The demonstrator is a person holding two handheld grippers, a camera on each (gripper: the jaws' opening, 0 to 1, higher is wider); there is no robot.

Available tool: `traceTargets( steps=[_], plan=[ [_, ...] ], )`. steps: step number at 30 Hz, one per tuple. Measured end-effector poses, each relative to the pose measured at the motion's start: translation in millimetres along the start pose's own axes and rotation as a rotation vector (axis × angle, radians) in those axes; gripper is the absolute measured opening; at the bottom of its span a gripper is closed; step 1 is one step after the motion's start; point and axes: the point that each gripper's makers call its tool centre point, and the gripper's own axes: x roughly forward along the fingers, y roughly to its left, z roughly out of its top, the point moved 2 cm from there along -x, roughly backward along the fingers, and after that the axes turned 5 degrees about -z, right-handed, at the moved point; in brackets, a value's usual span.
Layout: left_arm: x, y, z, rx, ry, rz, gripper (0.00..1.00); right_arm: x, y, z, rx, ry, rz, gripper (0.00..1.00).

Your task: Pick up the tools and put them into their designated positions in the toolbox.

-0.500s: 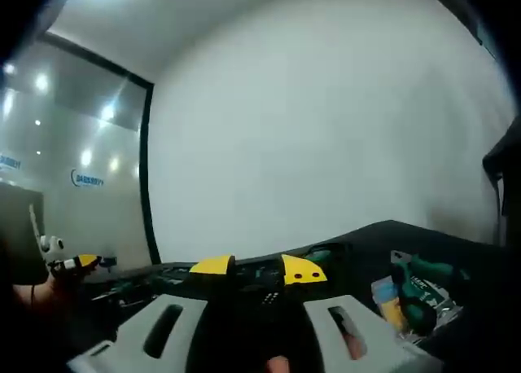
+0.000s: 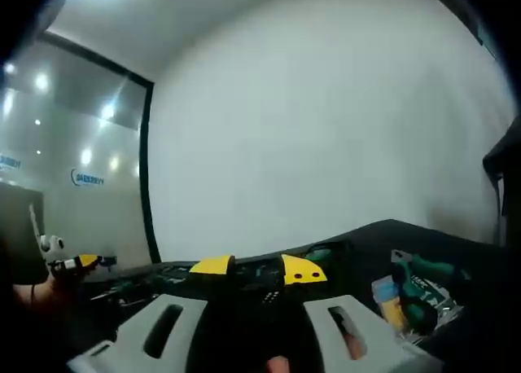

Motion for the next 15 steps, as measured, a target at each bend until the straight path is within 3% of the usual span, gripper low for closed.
traceTargets(
  steps=[15],
  plan=[
    [0.9, -1.7, -0.8, 0.008, 0.007, 0.001, 0.17, -0.9, -0.2, 0.3, 0.001, -0.003, -0.004, 0.19]
  ],
)
